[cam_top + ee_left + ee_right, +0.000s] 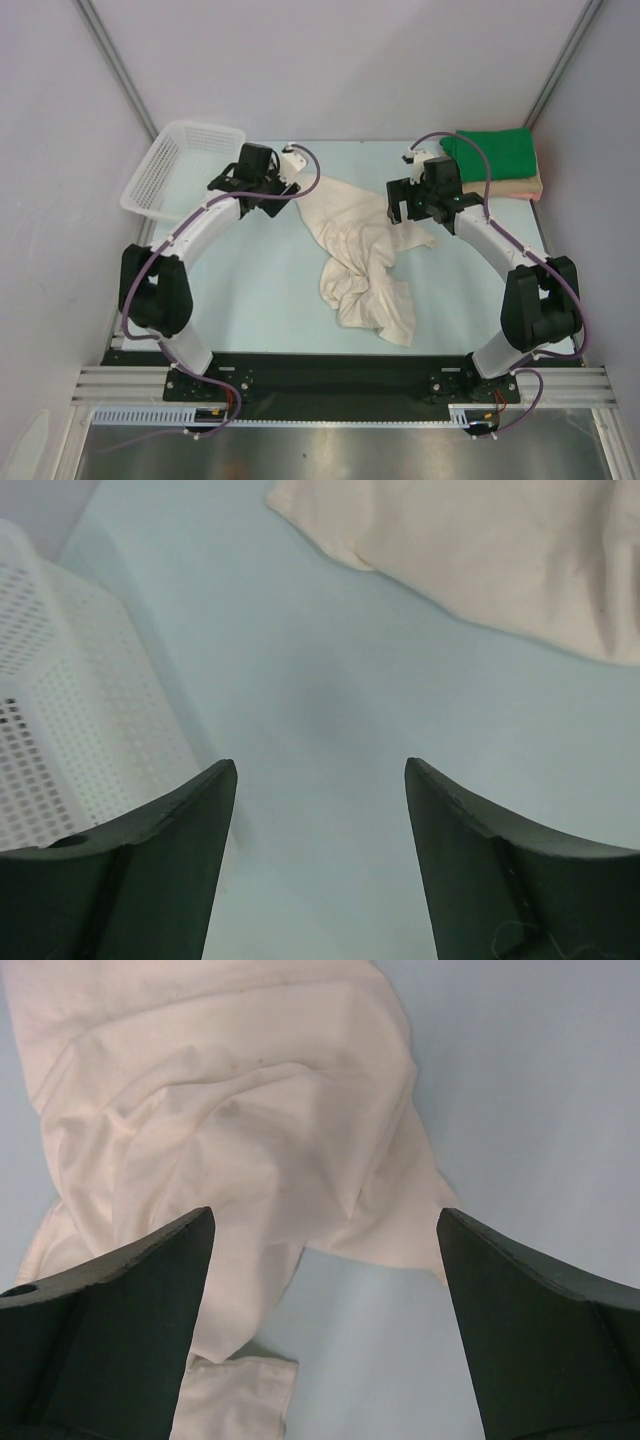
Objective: Fold and stack the t-shirts
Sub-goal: Move the tshirt to the center of the board, then flatten the tshirt out
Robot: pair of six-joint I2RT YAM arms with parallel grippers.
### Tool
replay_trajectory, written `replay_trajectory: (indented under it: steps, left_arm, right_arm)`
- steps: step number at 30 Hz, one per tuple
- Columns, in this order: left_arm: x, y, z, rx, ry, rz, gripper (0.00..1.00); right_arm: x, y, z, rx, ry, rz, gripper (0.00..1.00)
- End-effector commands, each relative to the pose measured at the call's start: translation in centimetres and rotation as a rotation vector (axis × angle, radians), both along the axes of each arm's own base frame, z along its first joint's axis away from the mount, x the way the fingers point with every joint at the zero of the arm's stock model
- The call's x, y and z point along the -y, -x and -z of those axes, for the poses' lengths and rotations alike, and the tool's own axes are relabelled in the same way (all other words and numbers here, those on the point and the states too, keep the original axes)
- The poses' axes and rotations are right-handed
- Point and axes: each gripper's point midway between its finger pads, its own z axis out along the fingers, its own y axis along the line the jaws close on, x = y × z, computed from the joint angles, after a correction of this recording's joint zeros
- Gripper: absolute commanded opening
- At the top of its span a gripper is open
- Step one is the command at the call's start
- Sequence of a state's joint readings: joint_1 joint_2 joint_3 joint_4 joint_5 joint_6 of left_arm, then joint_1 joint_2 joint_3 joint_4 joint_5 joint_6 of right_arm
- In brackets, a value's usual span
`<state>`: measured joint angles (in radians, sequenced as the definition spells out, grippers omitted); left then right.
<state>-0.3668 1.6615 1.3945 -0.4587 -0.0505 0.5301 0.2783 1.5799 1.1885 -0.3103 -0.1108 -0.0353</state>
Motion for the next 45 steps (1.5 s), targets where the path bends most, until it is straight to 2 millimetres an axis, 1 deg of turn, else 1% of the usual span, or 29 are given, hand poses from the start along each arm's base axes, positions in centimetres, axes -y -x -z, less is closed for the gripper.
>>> replay_trajectory:
  steps: [1, 2, 3, 4, 5, 6, 7, 8, 9, 12, 13, 14, 17, 21, 22, 23, 24, 25, 27, 31, 34, 36, 37, 39, 40, 41, 42, 43, 45]
  left_arm:
    - [0.8, -1.0, -0.2, -0.018, 0.090, 0.005, 0.73]
    - [0.7, -2.0, -0.1, -0.026, 0.106, -0.013, 0.73]
    - [0.9, -2.7, 2.0, -0.081, 0.120, -0.017, 0.73]
    - [0.3, -3.2, 3.2, -0.126, 0.125, -0.051, 0.72]
    - [0.3, -4.8, 2.1, -0.104, 0.146, -0.065, 0.73]
    - [0.6, -5.6, 4.5, -0.160, 0.149, -0.070, 0.73]
    - [0.1, -6.3, 4.9, -0.175, 0.148, -0.083, 0.73]
    - [0.2, -7.7, 4.0, -0.149, 0.156, -0.085, 0.74]
    - [-0.2, -8.3, 6.6, -0.192, 0.129, -0.094, 0.75]
    - [-0.7, -11.0, 7.2, -0.179, 0.128, -0.118, 0.74]
    - [-1.6, -11.9, 9.0, -0.194, 0.116, -0.147, 0.74]
    - [-2.1, -13.1, 8.4, -0.161, 0.115, -0.161, 0.75]
    - [-4.6, -15.6, 9.2, -0.110, 0.082, -0.214, 0.75]
    - [-7.4, -17.7, 9.7, -0.065, 0.071, -0.278, 0.76]
    - [-8.2, -18.4, 9.2, -0.043, 0.068, -0.289, 0.77]
    - [-8.7, -18.7, 10.1, -0.049, 0.061, -0.301, 0.78]
    - [-9.2, -19.1, 10.1, -0.043, 0.064, -0.310, 0.79]
    - [-10.2, -20.0, 9.2, -0.018, 0.078, -0.333, 0.79]
    - [-11.5, -20.8, 10.2, -0.014, 0.067, -0.367, 0.81]
    - [-14.2, -22.1, 9.1, 0.046, 0.061, -0.432, 0.85]
    - [-14.7, -22.2, 8.3, 0.058, 0.092, -0.455, 0.85]
    - [-14.0, -22.0, 7.4, 0.053, 0.103, -0.427, 0.84]
    - [-12.8, -22.1, 6.5, 0.067, 0.101, -0.388, 0.84]
    - [-11.1, -22.1, 2.7, 0.133, 0.110, -0.345, 0.87]
    - [-9.2, -22.1, 1.3, 0.160, 0.127, -0.316, 0.88]
    - [-8.2, -21.8, -1.0, 0.198, 0.147, -0.302, 0.89]
    - [-7.3, -21.8, -2.3, 0.222, 0.164, -0.288, 0.90]
    - [-5.4, -21.6, -3.7, 0.239, 0.187, -0.255, 0.90]
    - [-3.7, -21.1, -5.5, 0.256, 0.217, -0.228, 0.90]
  right_arm:
    - [-0.2, -0.4, -0.8, 0.021, -0.010, -0.014, 0.99]
    - [-0.2, -0.4, -0.7, 0.016, -0.010, -0.015, 0.99]
    - [-0.4, -0.5, -0.4, 0.009, -0.009, -0.018, 0.99]
    - [-0.4, -0.7, -0.6, 0.012, -0.010, -0.020, 0.99]
    - [-0.5, -0.8, -0.4, 0.007, -0.006, -0.025, 0.99]
    - [-0.6, -0.9, -0.4, 0.007, -0.004, -0.027, 0.99]
    - [-0.6, -1.0, 0.0, -0.003, 0.001, -0.027, 0.99]
    - [-0.5, -1.2, 0.1, -0.003, 0.004, -0.026, 0.99]
    - [-0.5, -1.3, 0.5, -0.013, 0.010, -0.027, 0.99]
    - [-0.8, -1.6, 0.7, -0.020, 0.015, -0.034, 0.99]
    - [-0.9, -1.7, 0.6, -0.018, 0.017, -0.038, 0.99]
    - [-1.0, -1.8, 0.8, -0.023, 0.021, -0.039, 0.99]
    - [-1.2, -2.1, 0.9, -0.020, 0.033, -0.047, 0.99]
    - [-1.5, -2.2, 1.3, -0.026, 0.051, -0.056, 0.99]
    - [-1.6, -2.3, 1.4, -0.028, 0.055, -0.060, 0.99]
    - [-1.7, -2.3, 1.6, -0.032, 0.059, -0.064, 0.99]
    - [-1.8, -2.3, 1.7, -0.032, 0.064, -0.067, 0.99]
    - [-1.8, -2.5, 1.6, -0.030, 0.067, -0.067, 0.99]
    - [-1.9, -2.6, 2.0, -0.038, 0.070, -0.068, 0.99]
    - [-2.6, -2.7, 2.0, -0.038, 0.075, -0.082, 0.99]
    - [-3.1, -2.6, 2.3, -0.040, 0.077, -0.093, 0.99]
    - [-3.4, -2.4, 2.4, -0.041, 0.079, -0.099, 0.99]
    - [-3.7, -2.3, 2.4, -0.042, 0.080, -0.104, 0.99]
    - [-3.5, -2.4, 1.9, -0.024, 0.097, -0.091, 1.00]
    - [-3.5, -2.6, 1.6, -0.007, 0.110, -0.081, 1.00]
    - [-3.3, -2.7, 1.2, 0.007, 0.116, -0.073, 1.00]
    - [-3.2, -2.8, 1.1, 0.015, 0.121, -0.069, 1.00]
    - [-3.2, -3.0, 0.9, 0.027, 0.133, -0.075, 1.00]
    - [-3.3, -3.1, 1.1, 0.030, 0.148, -0.100, 1.00]
